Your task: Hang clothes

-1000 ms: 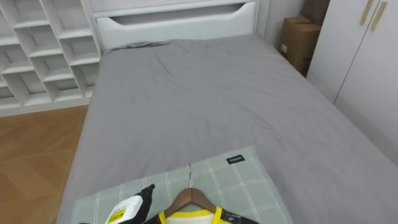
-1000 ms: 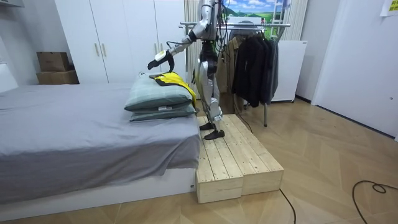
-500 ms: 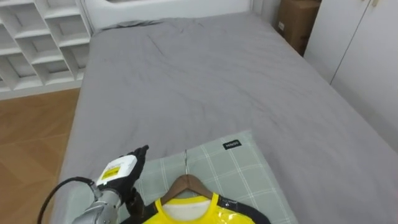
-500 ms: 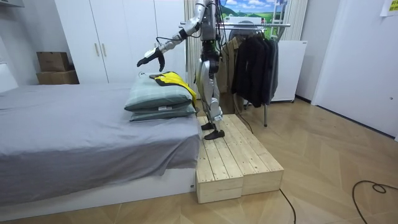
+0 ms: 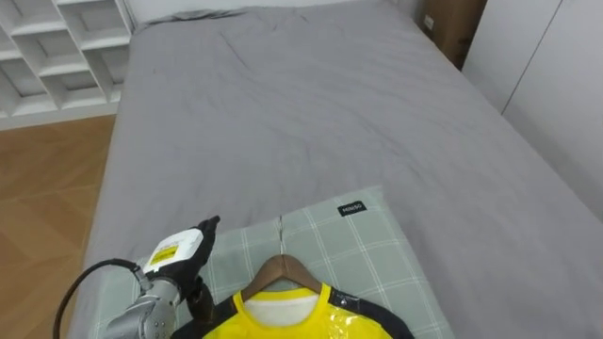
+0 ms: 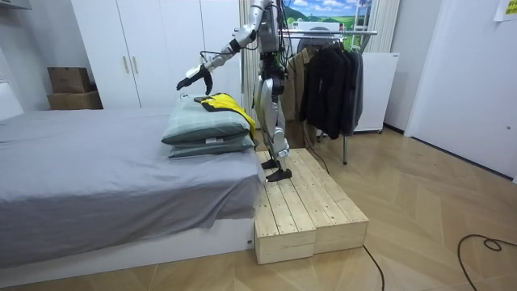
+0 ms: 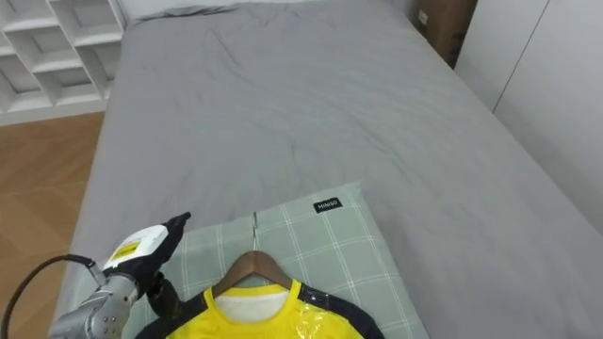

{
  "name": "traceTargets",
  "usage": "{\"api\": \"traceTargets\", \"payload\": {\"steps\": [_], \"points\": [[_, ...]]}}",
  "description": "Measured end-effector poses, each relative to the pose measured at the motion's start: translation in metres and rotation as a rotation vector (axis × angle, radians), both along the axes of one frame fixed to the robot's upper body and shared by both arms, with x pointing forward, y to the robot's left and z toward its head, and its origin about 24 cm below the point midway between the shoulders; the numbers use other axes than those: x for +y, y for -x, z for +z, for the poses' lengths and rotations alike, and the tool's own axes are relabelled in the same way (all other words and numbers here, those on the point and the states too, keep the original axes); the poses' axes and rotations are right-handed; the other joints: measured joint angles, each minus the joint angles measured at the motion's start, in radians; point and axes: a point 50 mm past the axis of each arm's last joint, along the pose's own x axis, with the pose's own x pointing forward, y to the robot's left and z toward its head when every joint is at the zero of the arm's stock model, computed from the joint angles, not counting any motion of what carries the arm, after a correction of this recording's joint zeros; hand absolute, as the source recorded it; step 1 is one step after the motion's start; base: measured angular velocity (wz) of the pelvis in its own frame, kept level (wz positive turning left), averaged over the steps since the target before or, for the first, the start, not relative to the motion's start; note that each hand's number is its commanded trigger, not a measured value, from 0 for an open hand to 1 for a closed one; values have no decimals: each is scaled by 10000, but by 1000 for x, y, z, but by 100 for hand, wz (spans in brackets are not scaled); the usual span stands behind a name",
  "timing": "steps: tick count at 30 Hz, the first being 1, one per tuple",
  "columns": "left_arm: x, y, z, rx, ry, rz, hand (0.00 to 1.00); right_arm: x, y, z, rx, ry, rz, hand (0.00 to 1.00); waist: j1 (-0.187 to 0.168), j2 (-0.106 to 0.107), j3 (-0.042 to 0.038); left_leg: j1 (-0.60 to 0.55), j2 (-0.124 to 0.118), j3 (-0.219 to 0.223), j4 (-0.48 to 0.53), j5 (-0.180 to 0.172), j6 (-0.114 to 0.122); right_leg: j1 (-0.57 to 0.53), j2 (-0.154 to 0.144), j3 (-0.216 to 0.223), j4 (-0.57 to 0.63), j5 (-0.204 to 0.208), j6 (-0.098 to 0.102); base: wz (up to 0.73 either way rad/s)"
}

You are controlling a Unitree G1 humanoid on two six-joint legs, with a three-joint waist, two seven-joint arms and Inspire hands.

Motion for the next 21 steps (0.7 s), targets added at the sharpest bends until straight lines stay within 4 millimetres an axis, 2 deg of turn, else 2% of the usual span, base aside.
{"api": "traceTargets", "payload": {"steps": [1,4,9,15,21], "points": [[-1,-4,4,-120,-1,-35,0,0,-3,1,-56,45,58,0,4,-3,98,-26,-1,3,1,0,0,-26,-2,0,4,0,0,0],[-2,-10,9,-273,8,-139,0,1,-8,2,-158,102,119,0,7,2,130,-205,0,11,18,7,-2,-211,1,13,27,7,-11,0],[-3,-10,6,-129,24,-190,0,1,-11,2,-143,209,282,0,0,0,128,-306,9,8,16,10,-8,-321,9,-22,17,7,-11,0],[-10,-7,-2,236,270,-146,0,4,-22,4,-328,216,667,0,1,-15,121,-360,7,-8,-14,10,-8,-371,0,-94,11,7,-11,0],[-35,2,-21,1001,666,-469,0,8,-33,6,-527,183,943,0,30,-70,97,-384,7,-27,-59,10,-8,-433,-19,-264,55,7,-11,1]]}}
